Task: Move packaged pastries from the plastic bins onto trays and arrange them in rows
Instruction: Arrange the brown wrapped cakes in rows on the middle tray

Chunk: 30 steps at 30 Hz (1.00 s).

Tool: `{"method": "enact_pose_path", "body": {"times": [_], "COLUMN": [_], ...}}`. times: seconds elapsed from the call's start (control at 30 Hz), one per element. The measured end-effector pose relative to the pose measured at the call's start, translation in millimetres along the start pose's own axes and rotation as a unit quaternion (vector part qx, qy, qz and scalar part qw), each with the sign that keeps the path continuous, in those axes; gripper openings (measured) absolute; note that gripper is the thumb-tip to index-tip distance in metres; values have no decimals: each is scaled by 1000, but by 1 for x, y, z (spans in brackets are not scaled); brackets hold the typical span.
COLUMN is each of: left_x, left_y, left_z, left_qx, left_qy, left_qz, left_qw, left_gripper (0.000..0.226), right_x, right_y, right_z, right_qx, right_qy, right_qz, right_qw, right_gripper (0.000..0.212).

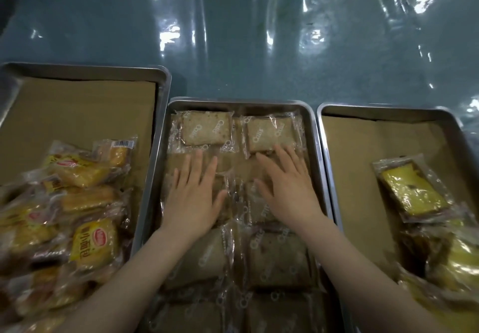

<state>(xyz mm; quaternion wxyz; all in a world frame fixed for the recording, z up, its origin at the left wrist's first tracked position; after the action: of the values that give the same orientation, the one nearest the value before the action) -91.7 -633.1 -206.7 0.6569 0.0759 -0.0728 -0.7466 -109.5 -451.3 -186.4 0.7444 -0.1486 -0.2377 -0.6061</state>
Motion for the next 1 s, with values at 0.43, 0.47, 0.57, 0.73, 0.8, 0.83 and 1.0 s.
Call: {"method": "enact_pose_path", "body": {"times": [0.43, 0.47, 0.57, 0.73, 0.8, 0.83, 1.0], "left_x": [4, 4, 3, 1, 1, 2, 6], "left_y": [21, 20, 13, -34, -52, -58, -56], "left_z": [-33, -32, -23, 0, -1, -5, -18], "left_qx": [59, 54, -2, -76, -61, -50, -53], "left_qy": [-33, -29, 0, 14, 5, -5, -51], "left_qz": [-56, -57, -34, 4, 20, 27, 24], "left_qw": [996, 997, 999, 997, 998, 998, 997], "left_gripper": [74, 74, 67, 67, 70, 71, 70], "right_x": [-18, -18, -13, -9, -16, -20, -28], "right_y": [37, 35, 26, -19, -34, -39, -44], "right_z": [-28, -27, -22, -15, -17, -19, -25], "right_qx": [73, 70, 38, 21, 28, 31, 11], "right_qy": [86, 91, 78, 80, 83, 84, 101], "right_qz": [-55, -58, -56, -44, -54, -59, -72], "right_qw": [992, 992, 995, 996, 995, 994, 992], "right_gripper": [60, 61, 66, 67, 68, 68, 69]}}
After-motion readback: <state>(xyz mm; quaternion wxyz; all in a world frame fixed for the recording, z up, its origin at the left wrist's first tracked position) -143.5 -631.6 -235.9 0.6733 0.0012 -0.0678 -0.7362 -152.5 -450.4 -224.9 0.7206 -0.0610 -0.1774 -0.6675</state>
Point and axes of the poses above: each hand's wrist, its own y-axis away from the middle knuckle, its own z-axis out of the back of the hand, x = y × z, the point moved 6 cm from there along -y, towards the middle knuckle, and after that the axes turned 12 degrees about -y, right-handed, at the moved point
